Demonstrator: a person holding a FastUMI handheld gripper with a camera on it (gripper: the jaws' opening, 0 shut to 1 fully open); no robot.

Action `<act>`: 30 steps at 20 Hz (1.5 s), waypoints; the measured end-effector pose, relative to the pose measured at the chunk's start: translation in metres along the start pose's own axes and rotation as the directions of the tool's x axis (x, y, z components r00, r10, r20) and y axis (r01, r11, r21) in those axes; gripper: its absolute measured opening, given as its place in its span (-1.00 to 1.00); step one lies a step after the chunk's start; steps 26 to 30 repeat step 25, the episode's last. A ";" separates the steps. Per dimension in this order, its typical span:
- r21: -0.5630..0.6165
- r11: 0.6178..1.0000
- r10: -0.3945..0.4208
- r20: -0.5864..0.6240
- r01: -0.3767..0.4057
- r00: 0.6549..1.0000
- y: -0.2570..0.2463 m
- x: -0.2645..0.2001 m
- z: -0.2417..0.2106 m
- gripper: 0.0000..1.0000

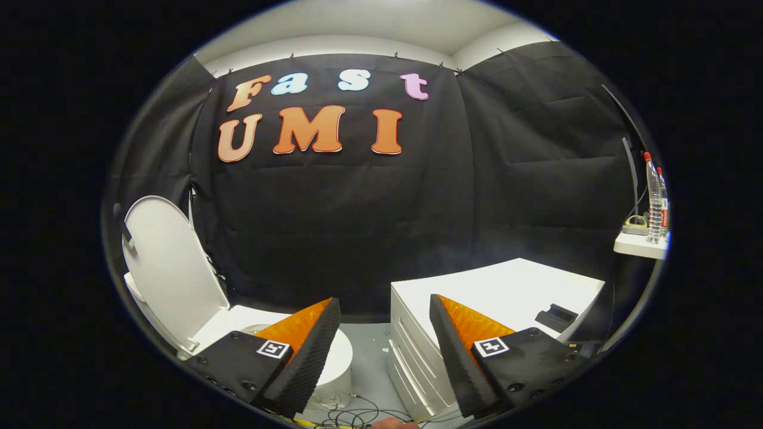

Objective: Open the toilet lid.

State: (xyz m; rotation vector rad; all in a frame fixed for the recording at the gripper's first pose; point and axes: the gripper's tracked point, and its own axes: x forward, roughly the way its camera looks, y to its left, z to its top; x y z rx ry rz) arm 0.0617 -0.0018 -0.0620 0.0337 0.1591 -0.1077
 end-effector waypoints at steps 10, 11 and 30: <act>-0.010 1.000 -0.028 0.039 0.029 0.999 -0.008 0.000 0.006 0.93; -0.011 1.000 -0.029 0.036 0.029 0.999 -0.008 0.001 0.004 0.93; -0.002 1.000 0.005 0.063 -0.005 0.998 0.001 0.000 0.007 0.93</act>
